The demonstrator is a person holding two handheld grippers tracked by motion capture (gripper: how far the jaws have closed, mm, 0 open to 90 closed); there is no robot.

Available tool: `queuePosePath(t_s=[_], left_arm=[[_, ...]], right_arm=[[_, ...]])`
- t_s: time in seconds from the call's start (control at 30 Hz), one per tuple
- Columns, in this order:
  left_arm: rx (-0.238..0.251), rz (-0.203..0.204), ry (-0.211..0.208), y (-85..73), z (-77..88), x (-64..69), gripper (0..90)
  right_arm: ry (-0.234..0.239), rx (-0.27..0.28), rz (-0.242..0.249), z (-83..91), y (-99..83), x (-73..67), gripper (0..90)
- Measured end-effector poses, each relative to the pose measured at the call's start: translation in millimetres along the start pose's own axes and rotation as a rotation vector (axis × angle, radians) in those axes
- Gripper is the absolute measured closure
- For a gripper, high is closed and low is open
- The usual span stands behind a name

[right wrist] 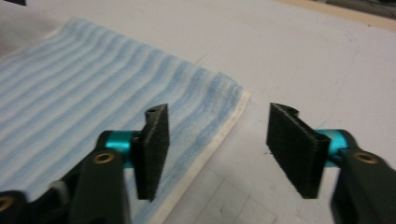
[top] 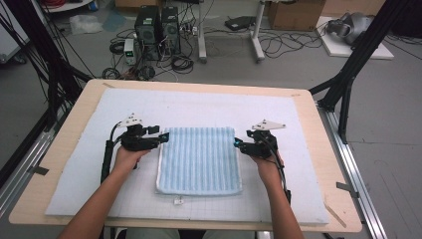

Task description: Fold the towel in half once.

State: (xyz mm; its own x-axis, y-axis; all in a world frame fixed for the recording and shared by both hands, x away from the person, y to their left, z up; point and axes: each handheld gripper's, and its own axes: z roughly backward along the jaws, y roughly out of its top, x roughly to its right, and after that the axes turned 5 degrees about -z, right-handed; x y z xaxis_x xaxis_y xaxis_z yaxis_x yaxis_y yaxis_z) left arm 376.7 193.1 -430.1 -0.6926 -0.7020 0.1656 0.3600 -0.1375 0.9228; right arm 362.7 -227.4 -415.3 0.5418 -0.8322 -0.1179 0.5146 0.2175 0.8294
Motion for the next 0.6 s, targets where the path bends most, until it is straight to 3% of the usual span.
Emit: queuePosePath(t_s=[0.1,0.23,0.37,0.5,0.6], left_arm=[[0.061,-0.011,-0.003,1.0,9.0,6.8,24.8],[0.090,-0.016,-0.033,2.2,16.5,10.9,17.0],[0.110,-0.014,-0.032,2.1,24.0,13.5,17.0],[0.097,-0.027,-0.014,-0.2,28.6,12.5,17.1],[0.100,-0.022,-0.002,-2.9,31.0,11.3,17.4]], right_arm=[[-0.001,0.007,0.008,10.9,-4.7,-4.0,20.0],[-0.002,0.006,0.029,17.9,-11.1,-6.4,12.1],[-0.021,0.016,0.056,21.1,-11.5,-9.9,11.4],[-0.026,0.032,0.075,25.2,-13.0,-11.3,11.4],[-0.022,0.042,0.056,28.1,-14.0,-10.1,11.4]])
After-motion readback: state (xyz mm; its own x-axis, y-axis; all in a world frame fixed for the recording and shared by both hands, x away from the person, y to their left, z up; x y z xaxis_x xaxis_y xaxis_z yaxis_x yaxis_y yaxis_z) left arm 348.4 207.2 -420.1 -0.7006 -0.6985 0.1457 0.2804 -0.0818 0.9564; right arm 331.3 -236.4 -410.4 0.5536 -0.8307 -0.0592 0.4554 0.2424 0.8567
